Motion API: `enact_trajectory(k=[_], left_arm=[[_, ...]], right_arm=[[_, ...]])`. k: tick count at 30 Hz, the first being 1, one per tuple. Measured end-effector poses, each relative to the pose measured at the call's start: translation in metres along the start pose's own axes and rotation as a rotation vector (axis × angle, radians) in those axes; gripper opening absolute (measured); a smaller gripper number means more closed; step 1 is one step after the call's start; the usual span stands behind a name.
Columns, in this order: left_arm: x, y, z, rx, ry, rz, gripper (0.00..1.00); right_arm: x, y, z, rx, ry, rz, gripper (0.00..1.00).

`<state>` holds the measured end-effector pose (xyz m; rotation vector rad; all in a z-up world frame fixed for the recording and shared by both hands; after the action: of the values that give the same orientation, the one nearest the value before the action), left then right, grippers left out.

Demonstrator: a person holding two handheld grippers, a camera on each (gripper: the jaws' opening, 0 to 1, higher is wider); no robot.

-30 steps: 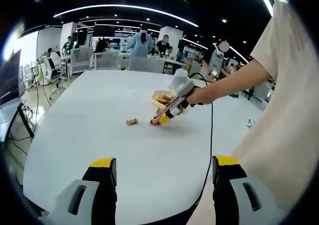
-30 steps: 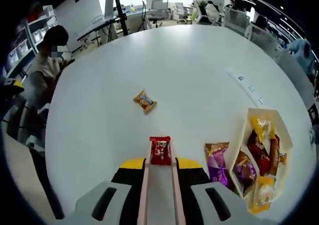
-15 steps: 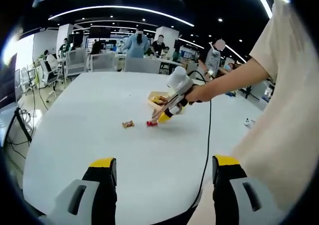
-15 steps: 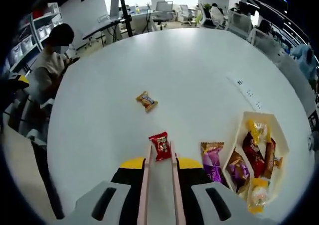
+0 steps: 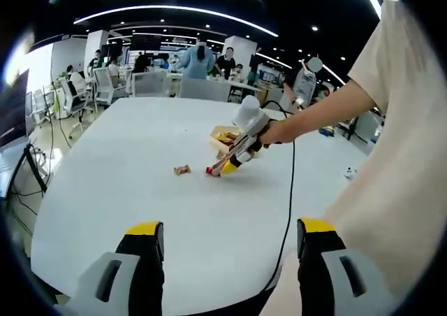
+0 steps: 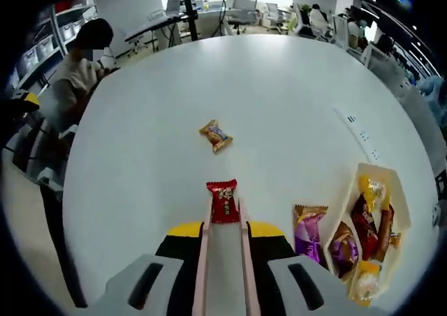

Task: Place the target food into the container with the food tongs after gripping and lifting it, then release it inside without dropping or visibly crushing the food.

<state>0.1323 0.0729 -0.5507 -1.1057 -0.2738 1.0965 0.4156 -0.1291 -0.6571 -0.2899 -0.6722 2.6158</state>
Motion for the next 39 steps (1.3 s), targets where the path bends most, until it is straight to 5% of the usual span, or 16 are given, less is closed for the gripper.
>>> enact_trajectory(k=[22,39], left_arm=[[0.001,0.000,0.001,-0.002,0.000,0.003,0.78],[-0.001,-0.007,-0.006,0.001,0.032,-0.030,0.78]], right_arm=[[-0.007,-0.001,0.011,-0.023,0.033,-0.035,0.21],[-0.060,-0.010,0.061,-0.140,0.171,-0.136,0.21]])
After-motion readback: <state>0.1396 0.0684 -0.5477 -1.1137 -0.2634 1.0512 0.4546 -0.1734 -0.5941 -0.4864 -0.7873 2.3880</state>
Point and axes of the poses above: the point that each gripper's makers call its tool centre point, and the gripper's own axes: z roughly backward along the fingers, x roughly to its left, y roughly out of its underside, the point moved 10 cm from there along z, roughly backward along the fingers, and after that the axes turned 9 degrees about y, right-handed, at the moved point
